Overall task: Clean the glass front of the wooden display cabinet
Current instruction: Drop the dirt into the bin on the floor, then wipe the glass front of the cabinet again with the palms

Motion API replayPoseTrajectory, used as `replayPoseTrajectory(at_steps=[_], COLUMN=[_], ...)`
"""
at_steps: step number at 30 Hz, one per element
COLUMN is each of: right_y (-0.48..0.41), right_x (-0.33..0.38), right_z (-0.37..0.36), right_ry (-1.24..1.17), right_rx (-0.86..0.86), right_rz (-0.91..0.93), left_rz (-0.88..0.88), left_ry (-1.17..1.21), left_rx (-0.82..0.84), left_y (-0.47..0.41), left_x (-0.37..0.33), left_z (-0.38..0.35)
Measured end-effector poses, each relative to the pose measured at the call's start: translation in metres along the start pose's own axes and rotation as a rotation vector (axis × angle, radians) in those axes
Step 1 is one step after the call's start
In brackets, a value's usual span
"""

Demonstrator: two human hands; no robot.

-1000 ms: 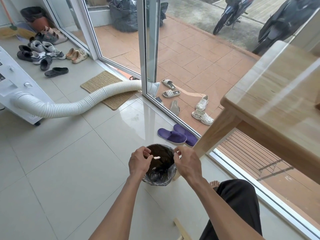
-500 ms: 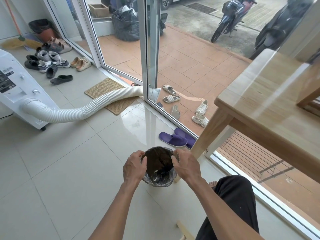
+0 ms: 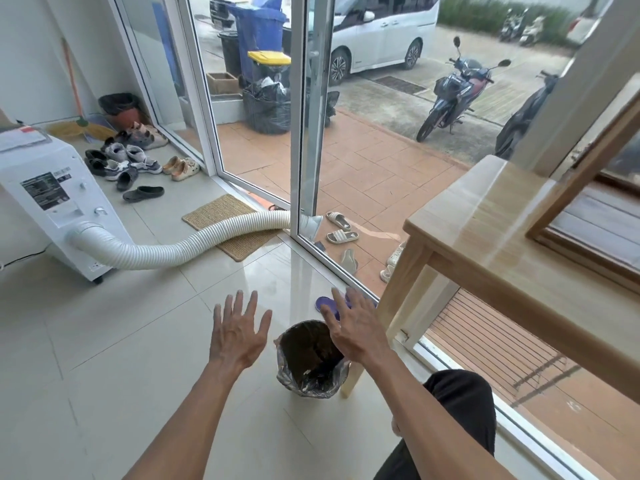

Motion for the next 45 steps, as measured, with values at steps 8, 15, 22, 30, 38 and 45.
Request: replayPoseTrajectory(at_steps=[8,15,22,30,38,45], right_y=[0.011,0.023,0.042,0.087,0.145,0.196], right_x=[0.033,0.044,0.026,-0.049,-0.128,-0.185], right_z=[0.042,0.095,0.164,0.226,0.253,0.252], right_ry=[0.081,0.105,0.138,0.200,0.170,0.197], right_rx=[-0.161,-0.236,-0.368,-0.487,-0.566,-0.627], right_rz=[0.134,0.153,0.123,-0.046,-0.195,-0.335], left_rz=[0.064,-0.026,-0.180,-0.387,-0.603,-0.859], left_ry=[-0.030,-0.062,-0.070,-0.063,-0.078,-0.020], left_rx=[-0.018,-0.146,-0.203,-0.382,-0.331,-0.282], left_y=[0.016,0.020,0.013,0.015,0.023,0.044], left_x=[0.006,-0.024,-0.081,-0.180,-0.281,-0.371], left_z=[0.072,0.130,0.170,0.177,0.149,0.113])
Point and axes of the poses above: each hand's wrist, its own y-axis away from the middle knuckle, its own z-axis out of the back of the hand, x = y × z, the point moved 1 cm from there along -y, towards the middle knuckle, and after that the axes turned 2 degrees about -y, right-handed, at the moved point
